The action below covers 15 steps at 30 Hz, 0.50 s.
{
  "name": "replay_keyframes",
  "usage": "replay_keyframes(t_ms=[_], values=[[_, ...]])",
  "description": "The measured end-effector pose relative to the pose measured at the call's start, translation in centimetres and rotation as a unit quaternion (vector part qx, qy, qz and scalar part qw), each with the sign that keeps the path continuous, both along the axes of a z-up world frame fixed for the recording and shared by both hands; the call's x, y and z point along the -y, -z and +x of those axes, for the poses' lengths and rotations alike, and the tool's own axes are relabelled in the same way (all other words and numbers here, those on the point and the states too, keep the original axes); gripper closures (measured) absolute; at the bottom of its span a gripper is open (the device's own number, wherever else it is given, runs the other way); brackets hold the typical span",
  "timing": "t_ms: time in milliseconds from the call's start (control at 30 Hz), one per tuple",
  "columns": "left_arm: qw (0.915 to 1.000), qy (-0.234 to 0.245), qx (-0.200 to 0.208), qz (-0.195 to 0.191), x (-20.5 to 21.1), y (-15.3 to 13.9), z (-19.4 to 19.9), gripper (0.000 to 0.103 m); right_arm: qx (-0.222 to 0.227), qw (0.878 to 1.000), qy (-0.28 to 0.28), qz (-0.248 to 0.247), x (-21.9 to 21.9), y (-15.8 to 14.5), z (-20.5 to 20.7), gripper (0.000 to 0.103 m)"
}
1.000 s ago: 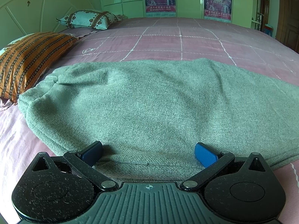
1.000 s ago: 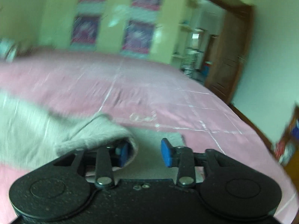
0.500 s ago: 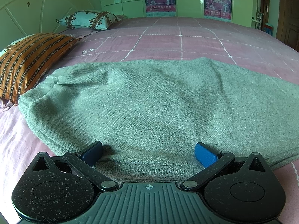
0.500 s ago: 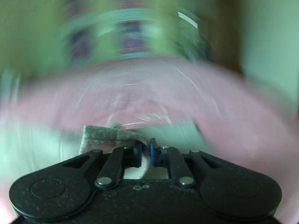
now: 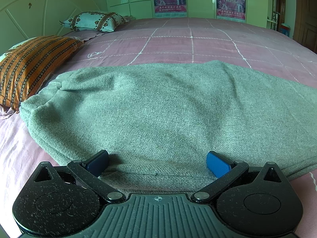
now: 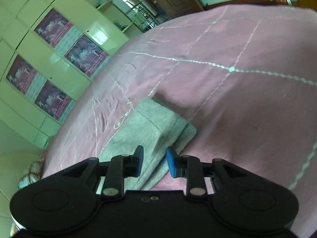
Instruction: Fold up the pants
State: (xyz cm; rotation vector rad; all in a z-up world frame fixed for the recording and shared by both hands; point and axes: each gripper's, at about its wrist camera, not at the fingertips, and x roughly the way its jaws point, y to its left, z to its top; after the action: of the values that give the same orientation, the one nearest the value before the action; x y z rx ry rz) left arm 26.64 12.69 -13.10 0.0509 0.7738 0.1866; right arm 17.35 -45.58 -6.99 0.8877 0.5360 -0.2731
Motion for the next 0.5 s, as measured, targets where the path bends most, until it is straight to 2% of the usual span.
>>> replay_keyframes(t_ms=[67,167,233,267,400,500], values=[[1.0,0.0,0.0,0.0,0.0,0.0,0.0,0.0,-0.015,1.0,0.004,0.013,0.2,0.4,0.5,0.089],[1.0,0.0,0.0,0.0,0.0,0.0,0.0,0.0,-0.027,1.0,-0.002,-0.001,-0.1,0.3,1.1,0.089],[1.0,-0.006,0.004,-0.003,0.0,-0.1,0.0,0.0,-0.035,0.999,-0.002,-0.017,-0.6,-0.1,1.5,0.103],[0.9999,-0.011,0.007,-0.005,0.0,-0.2,-0.1,0.0,-0.035,0.999,-0.009,-0.024,-0.9,-0.6,1.9,0.103],[0.9998,-0.013,0.012,0.001,0.1,-0.2,0.1,0.0,0.029,0.998,-0.029,-0.037,-1.5,-4.6,2.3,0.103],[0.9997,-0.021,0.01,-0.002,0.1,-0.4,0.2,0.0,0.114,0.993,-0.031,-0.026,-2.1,-8.4,2.0,0.103]])
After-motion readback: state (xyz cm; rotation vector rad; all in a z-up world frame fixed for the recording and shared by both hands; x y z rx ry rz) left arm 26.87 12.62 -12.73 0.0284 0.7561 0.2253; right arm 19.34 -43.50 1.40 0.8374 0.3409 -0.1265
